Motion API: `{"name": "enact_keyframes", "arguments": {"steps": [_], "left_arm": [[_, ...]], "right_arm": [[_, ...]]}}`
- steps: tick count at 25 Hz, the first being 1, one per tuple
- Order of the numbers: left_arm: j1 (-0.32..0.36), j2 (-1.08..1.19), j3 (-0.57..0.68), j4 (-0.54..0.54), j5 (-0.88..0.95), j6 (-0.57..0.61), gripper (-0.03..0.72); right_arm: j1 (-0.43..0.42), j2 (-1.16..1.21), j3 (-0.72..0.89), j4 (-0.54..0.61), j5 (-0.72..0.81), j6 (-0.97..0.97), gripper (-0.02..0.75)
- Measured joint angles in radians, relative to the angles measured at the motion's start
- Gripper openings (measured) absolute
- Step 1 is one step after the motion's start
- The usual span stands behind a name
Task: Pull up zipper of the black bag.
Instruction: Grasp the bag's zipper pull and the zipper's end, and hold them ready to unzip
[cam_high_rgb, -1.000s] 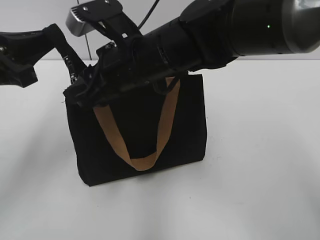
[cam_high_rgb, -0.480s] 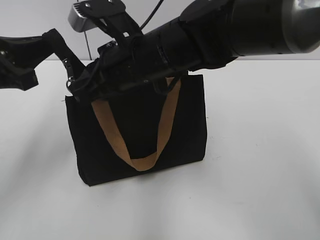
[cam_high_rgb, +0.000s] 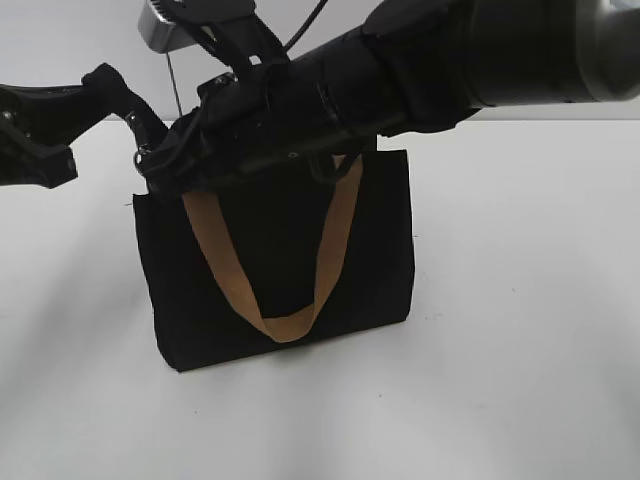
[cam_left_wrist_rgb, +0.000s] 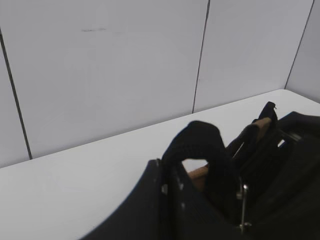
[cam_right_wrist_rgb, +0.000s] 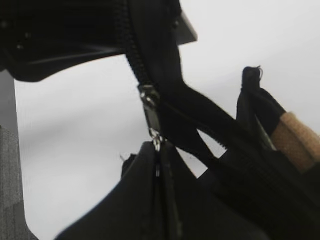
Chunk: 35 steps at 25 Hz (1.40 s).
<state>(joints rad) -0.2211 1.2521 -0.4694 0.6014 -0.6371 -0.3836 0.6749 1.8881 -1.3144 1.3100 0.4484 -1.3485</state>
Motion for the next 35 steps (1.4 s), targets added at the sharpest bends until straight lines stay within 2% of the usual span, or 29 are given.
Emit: {"name": "enact_keyframes", "arguments": {"steps": [12, 15, 21, 35], "left_arm": [[0.000, 0.000, 0.000, 0.000, 0.010, 0.000, -0.006], [0.000, 0.000, 0.000, 0.000, 0.047, 0.000, -0.006], [0.000, 0.000, 0.000, -0.001, 0.233, 0.000, -0.006], [-0.001, 0.000, 0.000, -0.035, 0.487, 0.000, -0.006]], "right_arm": [[0.000, -0.006, 0.000, -0.001, 0.012, 0.001, -0.001], [0.000, -0.017, 0.000, -0.034, 0.049, 0.031, -0.001], [-0.020, -0.040, 0.000, -0.148, 0.092, 0.156, -0.001], [-0.094, -0.041, 0.000, -0.180, 0.138, 0.194, -0.001]]}}
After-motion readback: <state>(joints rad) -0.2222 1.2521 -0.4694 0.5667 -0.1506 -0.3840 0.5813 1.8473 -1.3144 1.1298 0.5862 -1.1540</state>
